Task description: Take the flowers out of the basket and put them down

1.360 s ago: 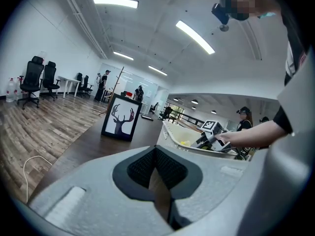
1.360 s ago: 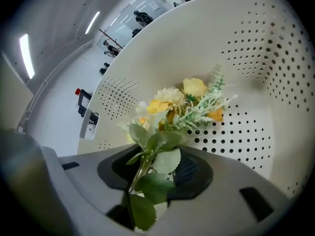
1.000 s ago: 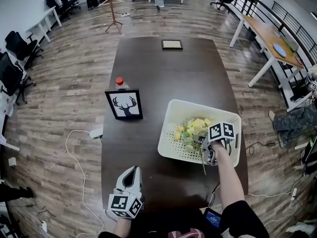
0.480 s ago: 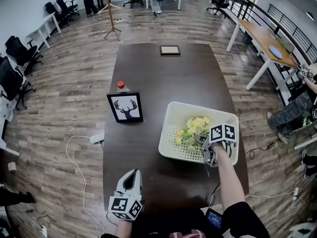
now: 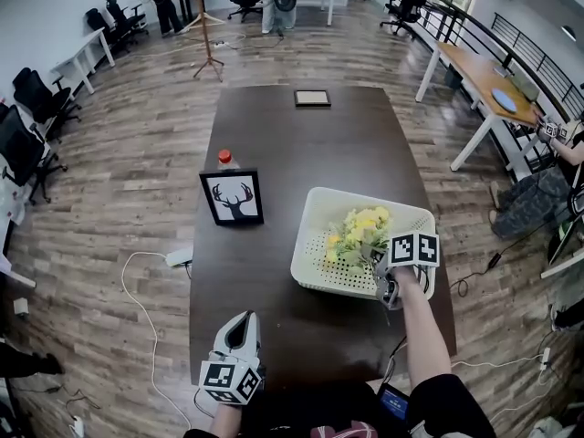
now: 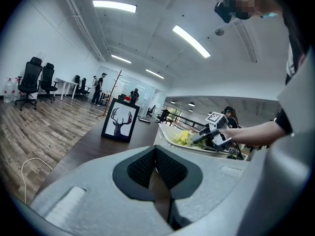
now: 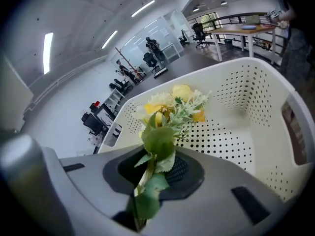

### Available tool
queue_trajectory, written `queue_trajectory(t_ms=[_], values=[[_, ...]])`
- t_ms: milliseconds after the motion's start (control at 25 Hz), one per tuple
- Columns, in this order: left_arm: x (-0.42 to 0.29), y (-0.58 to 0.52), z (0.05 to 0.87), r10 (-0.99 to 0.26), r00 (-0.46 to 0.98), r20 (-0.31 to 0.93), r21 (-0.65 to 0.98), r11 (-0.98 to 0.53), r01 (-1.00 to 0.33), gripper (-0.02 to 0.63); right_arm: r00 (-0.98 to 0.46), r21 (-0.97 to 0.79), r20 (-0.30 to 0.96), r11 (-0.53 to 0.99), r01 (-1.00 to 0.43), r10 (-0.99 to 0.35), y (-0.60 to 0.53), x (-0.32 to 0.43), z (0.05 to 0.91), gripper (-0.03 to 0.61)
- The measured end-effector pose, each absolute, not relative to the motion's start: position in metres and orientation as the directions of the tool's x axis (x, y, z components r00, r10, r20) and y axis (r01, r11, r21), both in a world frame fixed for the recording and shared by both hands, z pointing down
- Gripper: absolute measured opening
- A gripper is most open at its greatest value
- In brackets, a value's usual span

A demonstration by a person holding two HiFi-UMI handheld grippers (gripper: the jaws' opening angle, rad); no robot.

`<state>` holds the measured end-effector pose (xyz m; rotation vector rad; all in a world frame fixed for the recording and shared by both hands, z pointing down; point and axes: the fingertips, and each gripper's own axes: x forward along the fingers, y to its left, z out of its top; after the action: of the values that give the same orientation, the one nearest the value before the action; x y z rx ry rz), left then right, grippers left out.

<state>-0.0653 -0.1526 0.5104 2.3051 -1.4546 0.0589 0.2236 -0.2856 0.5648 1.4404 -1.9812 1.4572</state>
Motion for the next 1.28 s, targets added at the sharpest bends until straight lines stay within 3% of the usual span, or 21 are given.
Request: queue_trajectory(t_ms=[880, 1280], values=[[-0.068, -0.127, 0.502, -0.865, 0.441, 0.24, 0.285, -0.371, -0.884, 0.008, -0.411, -0.429, 0.563, 0.171, -0.887, -0.717, -0.265, 0.22, 0.504, 0.077], [-0.068, -0.118, 0.505, -0.861, 0.446, 0.245, 0.28, -0.378, -0.883, 0.008, -0.457, -0.412, 0.479, 0.267, -0.871, -0.75, -0.25, 0.201, 0.479, 0.077]])
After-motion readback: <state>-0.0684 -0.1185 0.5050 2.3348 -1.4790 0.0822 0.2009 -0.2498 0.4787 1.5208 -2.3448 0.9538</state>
